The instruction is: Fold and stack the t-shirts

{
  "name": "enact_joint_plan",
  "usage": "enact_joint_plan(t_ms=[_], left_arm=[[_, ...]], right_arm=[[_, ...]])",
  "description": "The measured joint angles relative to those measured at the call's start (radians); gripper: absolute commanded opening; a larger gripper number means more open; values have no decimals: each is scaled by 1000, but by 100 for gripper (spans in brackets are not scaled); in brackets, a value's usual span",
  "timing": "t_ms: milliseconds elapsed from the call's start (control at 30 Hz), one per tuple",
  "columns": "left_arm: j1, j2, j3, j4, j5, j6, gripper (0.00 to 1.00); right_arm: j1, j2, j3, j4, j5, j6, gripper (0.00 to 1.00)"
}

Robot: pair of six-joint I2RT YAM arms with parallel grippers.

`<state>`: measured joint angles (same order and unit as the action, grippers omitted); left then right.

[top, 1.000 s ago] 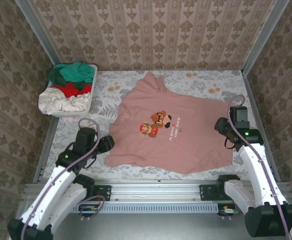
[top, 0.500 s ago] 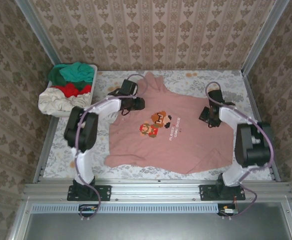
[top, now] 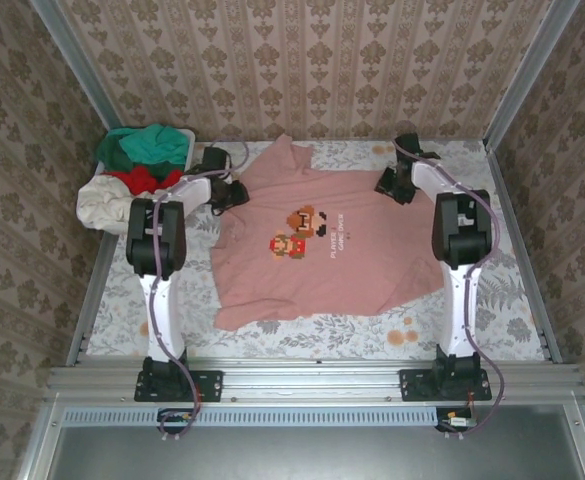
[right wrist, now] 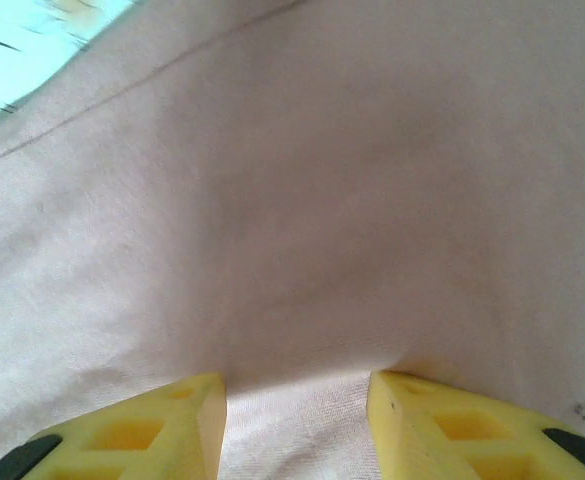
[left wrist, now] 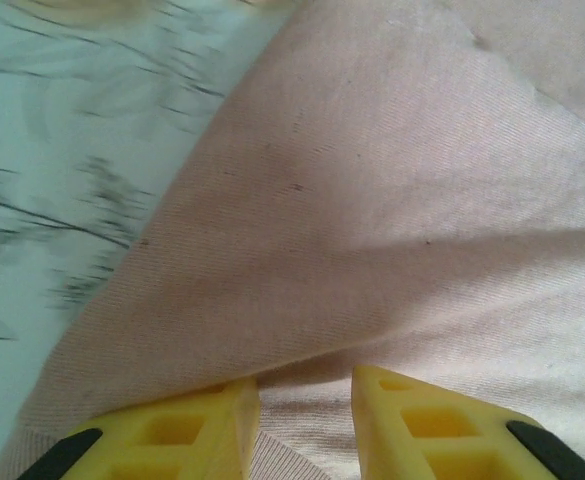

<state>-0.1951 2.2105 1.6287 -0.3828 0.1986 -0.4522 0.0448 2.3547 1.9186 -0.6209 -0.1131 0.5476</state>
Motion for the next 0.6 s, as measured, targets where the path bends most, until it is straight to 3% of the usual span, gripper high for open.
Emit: enact_joint_plan(t_ms=[133,267,467,600], left_arm=[[35,-2,0,-2,0,0,32],[34,-32,-23,-24,-19,9,43],[-52,-145,-84,-47,-62,17,47],[-108,-107,-13,-39,-36,24,44]], right_arm=[[39,63,146,-76,-20,-28,47],[92,2,145,-143,13,-68,52],[237,-438,-356,-76,114,-85,50],[334,-656,-659,-35,160,-48,46]])
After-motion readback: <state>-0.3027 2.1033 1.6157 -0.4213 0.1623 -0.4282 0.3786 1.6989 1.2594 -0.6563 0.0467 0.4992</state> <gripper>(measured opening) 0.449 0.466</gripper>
